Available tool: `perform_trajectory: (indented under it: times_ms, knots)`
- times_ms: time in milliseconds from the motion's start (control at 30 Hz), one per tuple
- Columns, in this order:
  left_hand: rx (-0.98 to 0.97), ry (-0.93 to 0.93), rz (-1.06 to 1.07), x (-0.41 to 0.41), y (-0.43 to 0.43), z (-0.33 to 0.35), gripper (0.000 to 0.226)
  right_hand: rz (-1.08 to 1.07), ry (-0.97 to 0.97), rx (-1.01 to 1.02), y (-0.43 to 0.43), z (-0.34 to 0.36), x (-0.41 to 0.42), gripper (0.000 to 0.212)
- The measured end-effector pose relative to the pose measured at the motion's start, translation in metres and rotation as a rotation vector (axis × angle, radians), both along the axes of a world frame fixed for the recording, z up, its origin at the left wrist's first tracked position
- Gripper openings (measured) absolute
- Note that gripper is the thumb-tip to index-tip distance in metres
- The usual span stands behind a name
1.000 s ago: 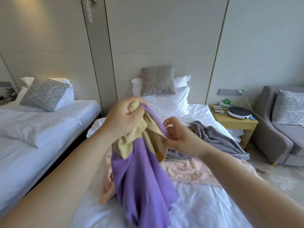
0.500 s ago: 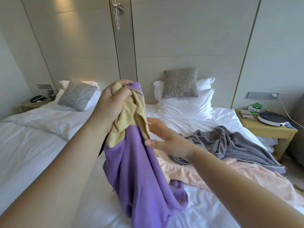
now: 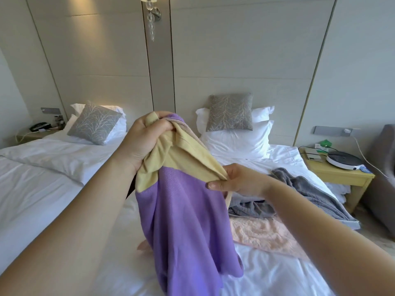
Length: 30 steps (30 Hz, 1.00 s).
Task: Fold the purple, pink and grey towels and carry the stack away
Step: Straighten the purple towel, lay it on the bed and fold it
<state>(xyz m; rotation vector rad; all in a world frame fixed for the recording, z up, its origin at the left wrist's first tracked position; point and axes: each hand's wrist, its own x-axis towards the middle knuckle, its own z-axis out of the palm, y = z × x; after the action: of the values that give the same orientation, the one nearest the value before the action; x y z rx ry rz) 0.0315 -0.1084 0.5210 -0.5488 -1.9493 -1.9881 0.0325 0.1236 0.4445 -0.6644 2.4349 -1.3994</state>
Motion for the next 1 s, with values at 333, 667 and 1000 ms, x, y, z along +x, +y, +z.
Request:
perform_trajectory:
  times_ms: [333, 667, 1000]
  knots:
    - [0.215, 0.034, 0.255, -0.038, 0.011, 0.027, 0.013, -0.358, 0.614, -0.241, 0.055, 0.106, 0.048, 0.037]
    - [-0.418, -0.313, 0.218, -0.060, 0.032, -0.079, 0.025, -0.569, 0.289, 0.169, 0.081, -0.003, 0.040, 0.009]
    - [-0.642, -0.046, -0.377, -0.030, 0.116, -0.090, 0.027, -0.425, 0.169, -0.037, 0.065, -0.004, 0.028, 0.013]
